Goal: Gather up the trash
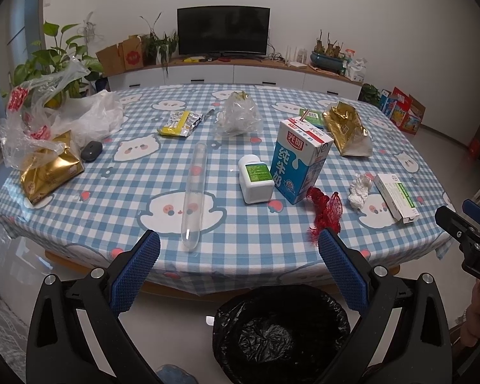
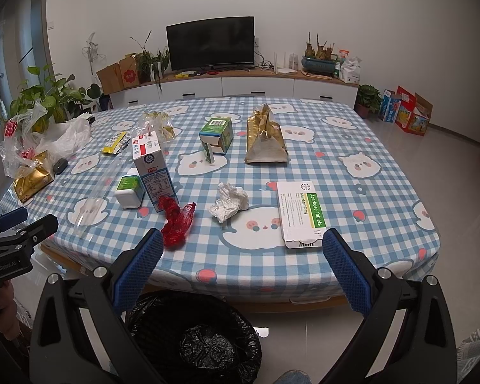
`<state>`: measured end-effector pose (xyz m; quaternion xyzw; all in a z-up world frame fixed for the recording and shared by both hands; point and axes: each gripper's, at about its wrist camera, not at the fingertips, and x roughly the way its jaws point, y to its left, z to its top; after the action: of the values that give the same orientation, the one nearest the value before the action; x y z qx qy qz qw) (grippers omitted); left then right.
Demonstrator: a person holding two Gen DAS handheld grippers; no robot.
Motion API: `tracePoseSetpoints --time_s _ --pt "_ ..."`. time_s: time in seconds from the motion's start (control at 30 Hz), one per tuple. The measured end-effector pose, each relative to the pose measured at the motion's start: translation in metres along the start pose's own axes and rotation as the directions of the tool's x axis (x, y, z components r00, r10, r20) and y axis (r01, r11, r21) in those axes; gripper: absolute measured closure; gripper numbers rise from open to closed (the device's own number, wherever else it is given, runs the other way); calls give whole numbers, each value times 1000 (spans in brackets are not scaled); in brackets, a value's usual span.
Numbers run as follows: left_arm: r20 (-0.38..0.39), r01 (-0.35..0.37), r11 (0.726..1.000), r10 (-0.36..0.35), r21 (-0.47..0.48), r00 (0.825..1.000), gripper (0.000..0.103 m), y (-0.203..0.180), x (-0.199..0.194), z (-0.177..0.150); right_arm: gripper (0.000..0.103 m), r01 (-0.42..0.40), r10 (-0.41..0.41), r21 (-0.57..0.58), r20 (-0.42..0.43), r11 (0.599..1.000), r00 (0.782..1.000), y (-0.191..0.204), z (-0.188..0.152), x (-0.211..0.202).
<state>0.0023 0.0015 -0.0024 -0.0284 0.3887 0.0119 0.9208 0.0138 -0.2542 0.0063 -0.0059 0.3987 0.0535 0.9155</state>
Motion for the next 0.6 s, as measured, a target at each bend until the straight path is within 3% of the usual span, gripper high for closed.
tracePoseSetpoints --time_s 0.6 --pt "-6 4 1000 -4 1 1000 6 0 2 -2 8 0 0 1 0 1000 1000 0 0 -1"
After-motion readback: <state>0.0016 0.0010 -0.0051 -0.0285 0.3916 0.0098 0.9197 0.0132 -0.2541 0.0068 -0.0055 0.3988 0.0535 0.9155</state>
